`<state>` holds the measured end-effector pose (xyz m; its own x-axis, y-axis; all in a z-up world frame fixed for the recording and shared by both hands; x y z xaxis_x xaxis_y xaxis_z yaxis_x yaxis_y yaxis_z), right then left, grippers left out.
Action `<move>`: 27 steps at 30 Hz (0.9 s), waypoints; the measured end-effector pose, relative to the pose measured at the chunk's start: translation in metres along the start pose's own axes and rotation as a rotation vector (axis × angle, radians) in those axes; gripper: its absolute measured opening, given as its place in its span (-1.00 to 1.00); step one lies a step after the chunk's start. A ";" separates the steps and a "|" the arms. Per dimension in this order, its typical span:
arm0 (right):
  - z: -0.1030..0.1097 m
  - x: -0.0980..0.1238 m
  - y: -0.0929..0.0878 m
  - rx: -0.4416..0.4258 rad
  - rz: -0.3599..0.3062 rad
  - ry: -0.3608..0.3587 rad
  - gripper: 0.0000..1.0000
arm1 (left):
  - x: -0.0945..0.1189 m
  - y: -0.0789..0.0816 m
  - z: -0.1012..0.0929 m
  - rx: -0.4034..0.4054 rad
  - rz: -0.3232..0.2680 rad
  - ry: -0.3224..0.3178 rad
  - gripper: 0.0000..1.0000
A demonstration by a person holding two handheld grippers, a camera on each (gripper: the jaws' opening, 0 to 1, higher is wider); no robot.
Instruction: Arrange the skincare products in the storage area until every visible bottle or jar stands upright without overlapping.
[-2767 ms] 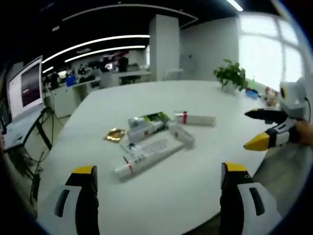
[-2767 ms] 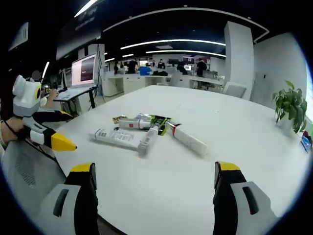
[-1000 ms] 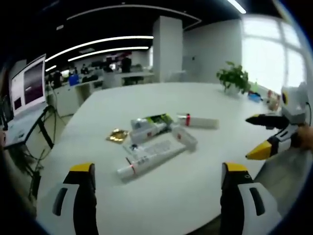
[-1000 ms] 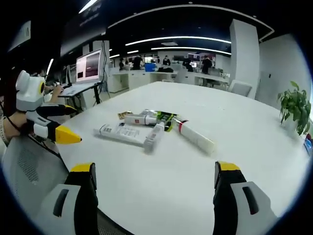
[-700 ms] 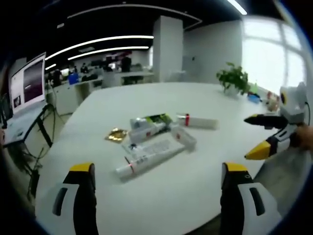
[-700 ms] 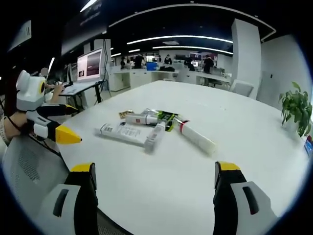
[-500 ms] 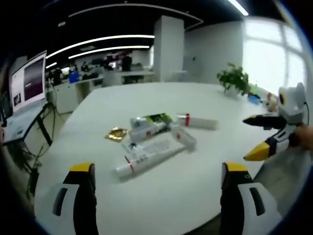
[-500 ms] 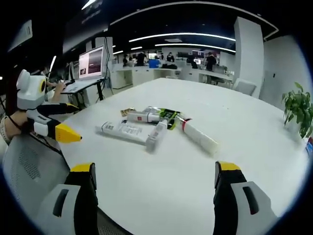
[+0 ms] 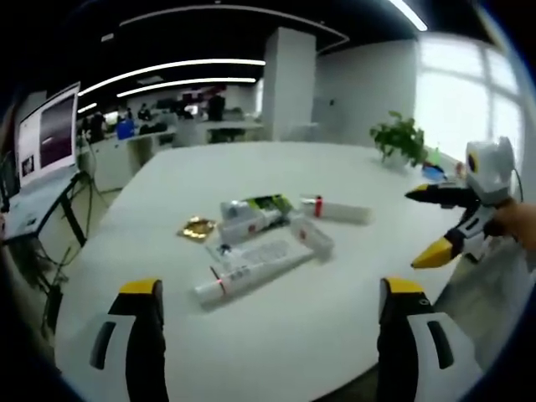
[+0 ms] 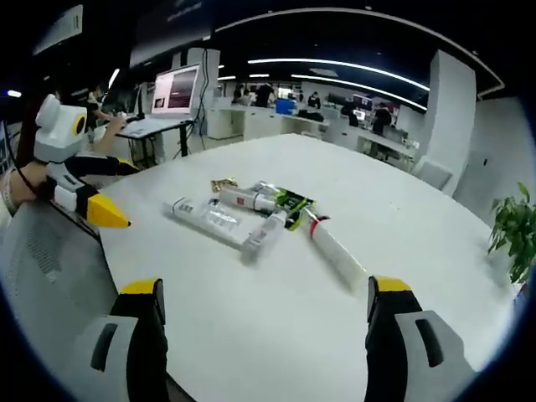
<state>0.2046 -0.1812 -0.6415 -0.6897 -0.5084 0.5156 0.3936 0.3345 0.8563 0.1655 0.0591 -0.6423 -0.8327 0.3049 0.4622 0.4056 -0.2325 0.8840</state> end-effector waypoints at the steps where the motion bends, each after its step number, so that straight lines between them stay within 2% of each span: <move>1: -0.001 0.000 0.001 0.008 -0.001 -0.002 0.99 | 0.000 0.000 0.000 0.000 -0.001 0.000 0.98; 6: -0.009 -0.006 0.003 -0.040 0.055 0.007 0.99 | 0.001 0.001 0.000 0.008 -0.009 0.001 0.98; 11: -0.024 -0.013 0.009 0.002 0.088 0.005 0.99 | 0.000 0.001 0.001 0.006 -0.009 -0.001 0.98; 13: -0.029 -0.016 0.014 0.018 0.088 0.012 0.89 | 0.001 0.002 0.001 0.012 -0.012 0.000 0.98; 17: -0.034 -0.022 0.022 0.077 0.116 0.025 0.86 | 0.001 0.002 0.001 0.013 -0.012 -0.001 0.98; 27: -0.050 -0.046 0.029 0.147 0.206 0.101 0.56 | 0.001 0.001 0.001 0.025 -0.011 0.001 0.98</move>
<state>0.2778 -0.1878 -0.6391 -0.5374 -0.4918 0.6851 0.4215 0.5469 0.7233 0.1655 0.0601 -0.6406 -0.8375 0.3064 0.4524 0.4058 -0.2055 0.8906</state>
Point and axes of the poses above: the point that each gripper's makers call its tool centre point, and the gripper's own axes: x roughly backward along the fingers, z roughly to its left, y roughly out of its top, the point moved 5 cm from there along x, roughly backward along the fingers, and after that the axes turned 9 degrees about -x, right-handed, at the moved point
